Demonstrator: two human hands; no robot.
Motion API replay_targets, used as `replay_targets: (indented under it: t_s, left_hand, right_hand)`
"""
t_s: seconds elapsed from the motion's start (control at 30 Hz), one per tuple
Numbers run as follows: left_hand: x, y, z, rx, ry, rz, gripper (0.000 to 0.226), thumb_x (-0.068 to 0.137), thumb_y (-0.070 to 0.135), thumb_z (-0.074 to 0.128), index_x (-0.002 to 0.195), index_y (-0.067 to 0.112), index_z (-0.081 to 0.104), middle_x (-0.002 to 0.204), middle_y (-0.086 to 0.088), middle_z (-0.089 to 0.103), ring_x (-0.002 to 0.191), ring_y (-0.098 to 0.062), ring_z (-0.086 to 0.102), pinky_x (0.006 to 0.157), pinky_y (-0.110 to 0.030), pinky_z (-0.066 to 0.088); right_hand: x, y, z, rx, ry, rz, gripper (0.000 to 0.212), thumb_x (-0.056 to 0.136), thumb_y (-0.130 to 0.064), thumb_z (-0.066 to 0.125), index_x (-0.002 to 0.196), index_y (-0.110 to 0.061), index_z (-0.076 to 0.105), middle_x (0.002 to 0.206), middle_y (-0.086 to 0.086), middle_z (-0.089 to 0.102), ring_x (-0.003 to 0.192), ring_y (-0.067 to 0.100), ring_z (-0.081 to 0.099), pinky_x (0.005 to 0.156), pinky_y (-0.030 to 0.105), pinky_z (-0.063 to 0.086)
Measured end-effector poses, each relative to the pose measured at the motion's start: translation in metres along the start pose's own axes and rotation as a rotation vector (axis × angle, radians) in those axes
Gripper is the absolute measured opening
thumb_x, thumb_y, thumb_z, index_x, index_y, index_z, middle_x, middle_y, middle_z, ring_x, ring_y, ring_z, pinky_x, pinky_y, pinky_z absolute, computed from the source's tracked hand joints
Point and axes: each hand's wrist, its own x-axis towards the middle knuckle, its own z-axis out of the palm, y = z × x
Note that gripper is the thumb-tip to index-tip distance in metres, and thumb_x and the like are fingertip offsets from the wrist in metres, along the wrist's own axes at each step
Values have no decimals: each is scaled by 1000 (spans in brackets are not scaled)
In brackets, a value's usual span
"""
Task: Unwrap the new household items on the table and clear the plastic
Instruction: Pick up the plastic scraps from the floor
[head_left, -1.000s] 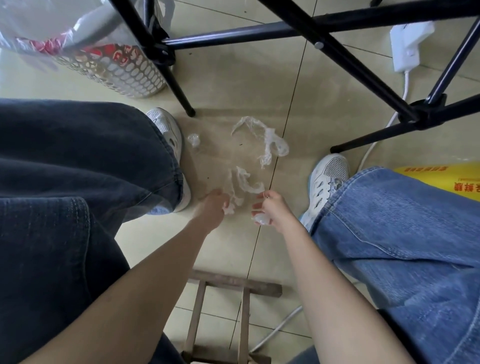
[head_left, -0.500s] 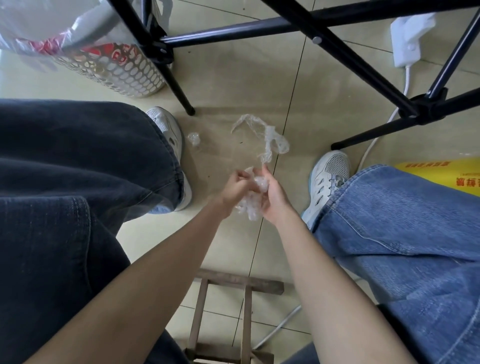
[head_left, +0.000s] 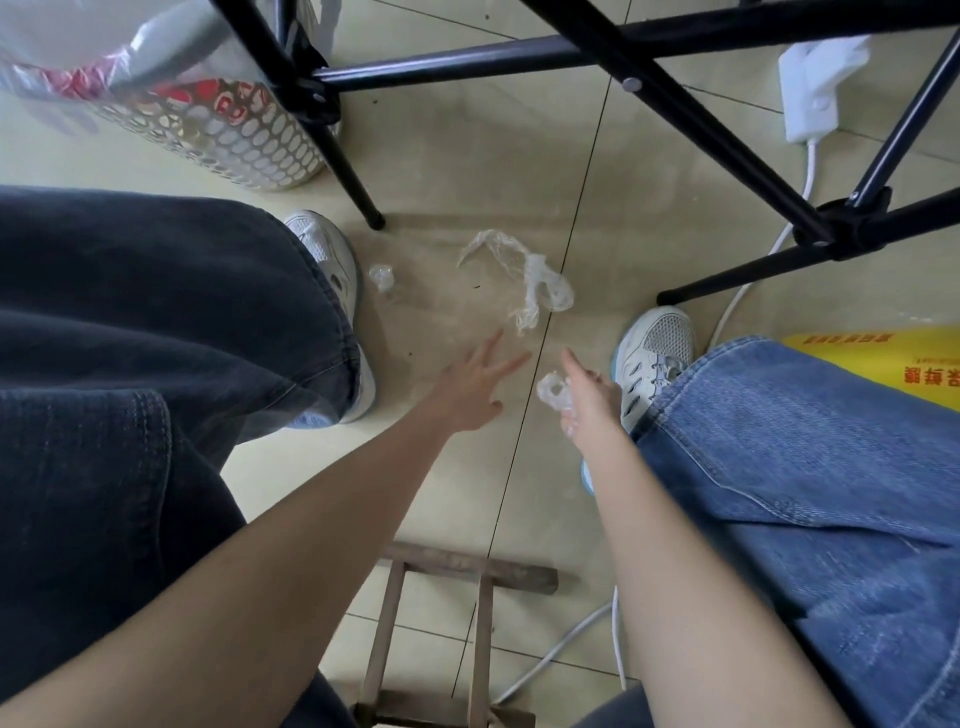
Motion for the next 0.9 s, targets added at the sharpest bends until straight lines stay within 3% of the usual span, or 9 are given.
replay_targets:
  t_s: [0.1, 0.2, 0.33, 0.47, 0.57, 0.63, 0.7, 0.77, 0.9]
  left_hand:
    - [16, 15, -3, 189, 91, -13, 80, 89, 12, 54, 151, 37, 12, 160, -5, -14, 145, -32, 9, 110, -52, 26]
    - [31, 18, -35, 191, 208, -98, 72, 90, 6, 46, 151, 31, 16, 160, -10, -13, 146, -38, -2, 112, -60, 19]
    - [42, -16, -82, 180, 282, -345, 85, 87, -7, 46, 152, 31, 7, 159, -12, -14, 145, -43, -2, 112, -55, 28]
    - [33, -79, -92, 240, 127, -448, 76, 90, -3, 49, 151, 26, 16, 159, -18, -5, 143, -41, 16, 108, -48, 36]
    - [23, -106, -85, 235, 62, -325, 56, 90, -2, 49, 143, 11, 34, 155, -18, 10, 131, -43, 36, 102, -47, 40]
    - [23, -109, -82, 218, 109, -270, 43, 90, -3, 48, 132, 4, 45, 145, -19, 25, 117, -44, 48, 95, -49, 43]
    - [24, -106, -82, 173, 161, -275, 30, 93, 4, 47, 121, 6, 56, 137, -19, 36, 114, -39, 50, 94, -44, 43]
    - [24, -97, -83, 119, 204, -275, 24, 96, 15, 46, 114, 10, 60, 129, -17, 45, 108, -35, 52, 88, -41, 43]
    - [23, -61, -80, -374, 445, -338, 19, 95, 7, 40, 107, 11, 55, 102, -9, 50, 82, -31, 57, 67, -32, 43]
  right_hand:
    - [-2, -13, 3, -121, 20, -101, 30, 81, -27, 74, 65, -15, 51, 69, 1, 54, 53, 16, 42, 41, 23, 32]
    - [-1, -35, 8, -542, 6, -366, 6, 82, -13, 62, 86, -14, 57, 96, 8, 58, 68, 23, 51, 41, 18, 34]
    - [9, -65, 23, -1016, -134, -629, 57, 84, -2, 54, 134, -29, 52, 140, 9, 33, 105, 30, 55, 81, 27, 47]
    - [19, -81, 51, -1164, -235, -685, 58, 87, -2, 53, 135, -33, 53, 156, 6, 18, 137, 32, 34, 103, 35, 44]
    - [22, -81, 60, -1304, -269, -662, 47, 89, -4, 54, 132, -22, 52, 155, 4, 20, 142, 29, 23, 91, 20, 36]
    - [22, -75, 58, -1382, -282, -660, 35, 89, -4, 52, 121, -15, 51, 154, 6, 20, 141, 30, 23, 97, 25, 35]
    - [21, -70, 55, -1314, -315, -670, 47, 88, -4, 51, 134, -14, 46, 156, 5, 19, 141, 28, 24, 106, 31, 34]
    - [17, -68, 53, -1036, -327, -616, 53, 90, -1, 51, 141, -11, 43, 153, 5, 27, 134, 27, 37, 93, 19, 44]
    - [6, -62, 53, -399, -259, -473, 26, 81, 1, 55, 90, -18, 71, 94, 6, 65, 63, 14, 56, 42, 16, 38]
